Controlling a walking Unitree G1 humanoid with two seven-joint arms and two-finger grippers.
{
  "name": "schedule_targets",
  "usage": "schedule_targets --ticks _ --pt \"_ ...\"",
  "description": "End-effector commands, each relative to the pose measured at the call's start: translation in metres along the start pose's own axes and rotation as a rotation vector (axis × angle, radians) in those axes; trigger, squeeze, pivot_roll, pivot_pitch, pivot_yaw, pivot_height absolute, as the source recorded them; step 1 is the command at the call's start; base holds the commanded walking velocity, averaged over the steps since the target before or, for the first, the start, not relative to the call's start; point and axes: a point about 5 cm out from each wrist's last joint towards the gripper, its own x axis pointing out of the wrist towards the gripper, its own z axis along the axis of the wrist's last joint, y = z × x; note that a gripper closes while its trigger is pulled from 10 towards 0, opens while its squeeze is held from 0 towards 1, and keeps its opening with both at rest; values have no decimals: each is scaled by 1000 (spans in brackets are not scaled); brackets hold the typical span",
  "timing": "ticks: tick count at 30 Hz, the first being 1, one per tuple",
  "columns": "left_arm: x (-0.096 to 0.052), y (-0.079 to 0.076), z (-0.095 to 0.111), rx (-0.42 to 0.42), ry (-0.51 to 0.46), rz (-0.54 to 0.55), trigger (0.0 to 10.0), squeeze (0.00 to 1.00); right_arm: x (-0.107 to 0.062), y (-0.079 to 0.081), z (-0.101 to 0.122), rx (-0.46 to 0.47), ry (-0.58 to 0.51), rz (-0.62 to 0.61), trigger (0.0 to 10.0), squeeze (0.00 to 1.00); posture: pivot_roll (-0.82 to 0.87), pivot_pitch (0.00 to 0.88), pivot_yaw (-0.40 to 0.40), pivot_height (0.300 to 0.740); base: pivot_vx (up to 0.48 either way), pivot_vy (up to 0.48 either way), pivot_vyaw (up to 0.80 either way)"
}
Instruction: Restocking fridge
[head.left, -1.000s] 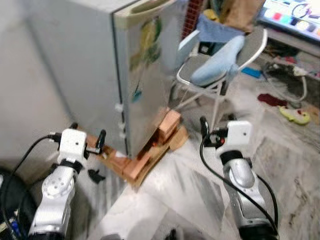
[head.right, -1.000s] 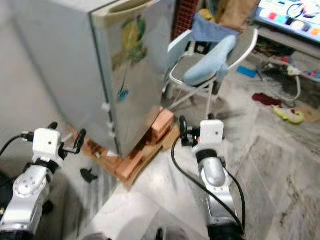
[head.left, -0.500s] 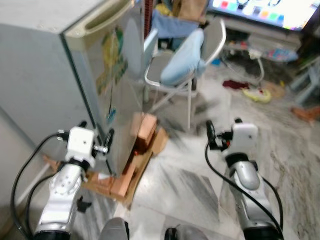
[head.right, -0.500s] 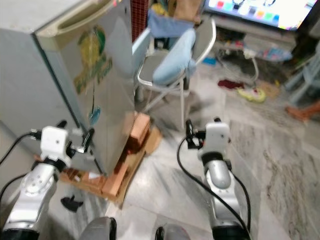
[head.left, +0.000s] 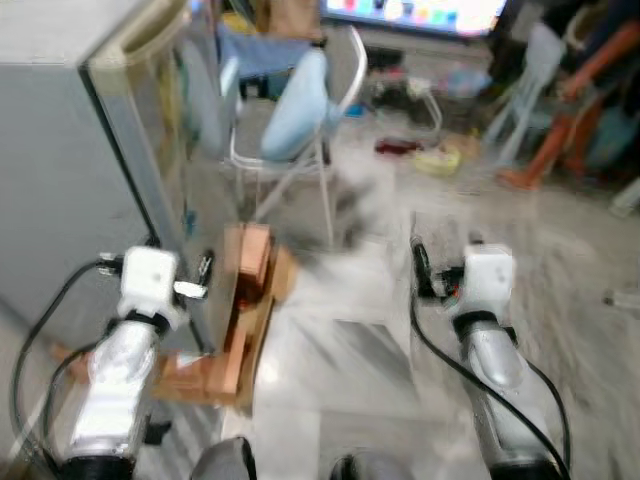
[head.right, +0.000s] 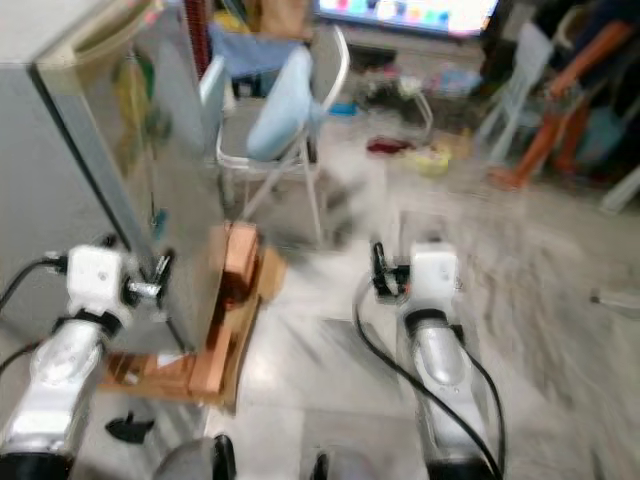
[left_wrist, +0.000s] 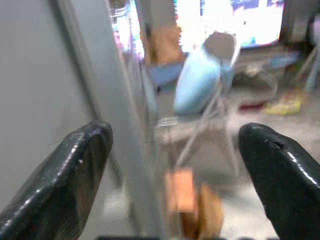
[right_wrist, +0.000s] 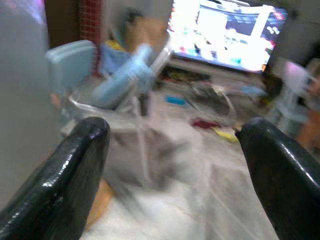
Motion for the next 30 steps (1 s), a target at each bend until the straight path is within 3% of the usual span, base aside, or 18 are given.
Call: schedule_targets --ticks 1,3,10,14,30 --pt "-1 1 -5 9 25 -21 10000 0 -3 0 -2 6 10 -7 10000 0 8 69 -63 740 0 334 0" --pt "1 0 -1 42 -4 -51 10000 0 -3 0 -2 5 9 -9 10000 0 7 67 -62 740 418 161 0" --pt "0 -5 2 1 -11 -96 10000 0 -4 0 -1 7 2 -10 10000 0 8 67 -60 740 480 0 0" --pt "-1 -5 0 -29 -19 -69 10000 0 -5 1 -1 7 4 -10 10000 0 8 73 -61 740 480 0 0" --pt "-9 -3 -9 -28 25 13 10000 0 -6 0 -4 3 14 -12 10000 0 5 76 -72 740 0 0 0"
